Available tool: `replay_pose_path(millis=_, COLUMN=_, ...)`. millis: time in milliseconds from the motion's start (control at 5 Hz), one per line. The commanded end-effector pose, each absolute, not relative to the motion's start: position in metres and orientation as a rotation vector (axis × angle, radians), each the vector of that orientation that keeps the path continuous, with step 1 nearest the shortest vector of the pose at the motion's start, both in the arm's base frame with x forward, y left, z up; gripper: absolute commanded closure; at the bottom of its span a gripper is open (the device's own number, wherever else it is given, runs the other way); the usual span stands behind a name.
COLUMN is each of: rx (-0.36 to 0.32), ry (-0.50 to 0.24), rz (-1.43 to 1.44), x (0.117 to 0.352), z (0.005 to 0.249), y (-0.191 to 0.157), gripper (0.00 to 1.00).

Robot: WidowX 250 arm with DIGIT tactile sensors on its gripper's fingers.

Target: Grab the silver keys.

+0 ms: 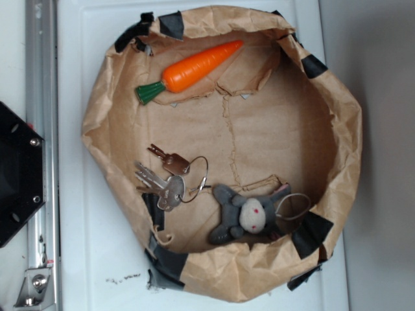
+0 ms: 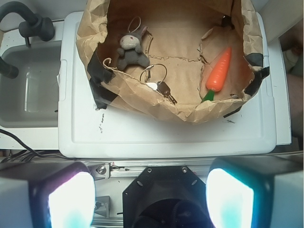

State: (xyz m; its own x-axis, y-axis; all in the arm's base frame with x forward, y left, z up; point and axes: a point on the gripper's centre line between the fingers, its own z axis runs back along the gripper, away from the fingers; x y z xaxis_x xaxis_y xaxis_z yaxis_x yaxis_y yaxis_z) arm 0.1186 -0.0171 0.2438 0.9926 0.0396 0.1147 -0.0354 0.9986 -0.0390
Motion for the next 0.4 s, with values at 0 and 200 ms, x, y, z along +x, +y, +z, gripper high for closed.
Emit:
replay_pose_path(millis=0, rx=-0.037, ry=-0.116, rz=0.038, x=0.119, z=0.244, y=-0.017, gripper=0.00)
replay_pose_path(millis=200, rx=-0.032, ry=-0.127, rz=0.178, x=0.161, z=0.242, y=-0.031, gripper=0.00)
